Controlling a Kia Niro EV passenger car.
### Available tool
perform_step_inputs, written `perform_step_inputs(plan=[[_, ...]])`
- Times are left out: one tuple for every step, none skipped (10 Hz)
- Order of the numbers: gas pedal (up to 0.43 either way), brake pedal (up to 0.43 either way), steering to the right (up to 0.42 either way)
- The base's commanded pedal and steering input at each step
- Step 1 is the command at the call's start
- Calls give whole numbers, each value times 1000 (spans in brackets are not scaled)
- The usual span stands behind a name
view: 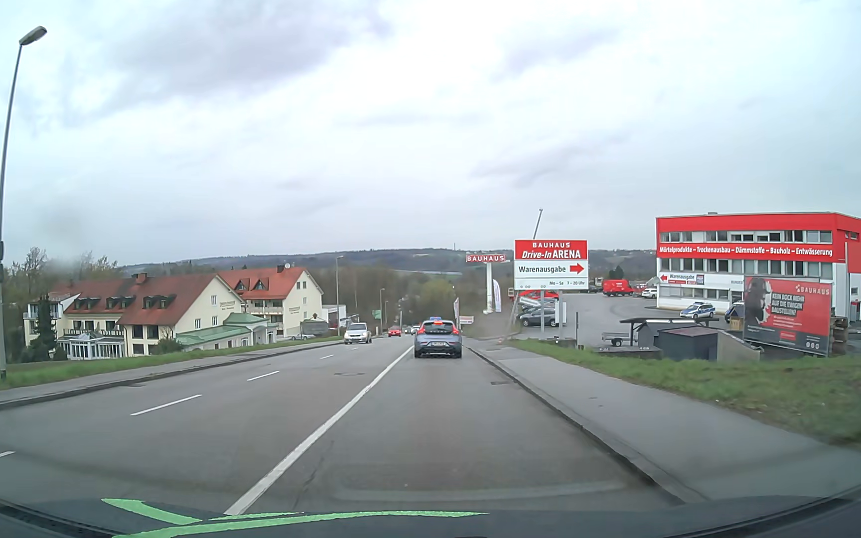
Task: Follow the waypoints while adhering to traffic rules and regulations
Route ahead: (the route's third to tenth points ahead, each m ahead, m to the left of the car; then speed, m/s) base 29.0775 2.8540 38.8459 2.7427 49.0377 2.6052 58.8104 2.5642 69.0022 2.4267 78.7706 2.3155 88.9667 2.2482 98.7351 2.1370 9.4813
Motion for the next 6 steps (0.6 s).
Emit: perform_step_inputs(plan=[[0,37,5],[0,30,5],[0,30,5],[0,30,5],[0,30,5],[0,43,5]])
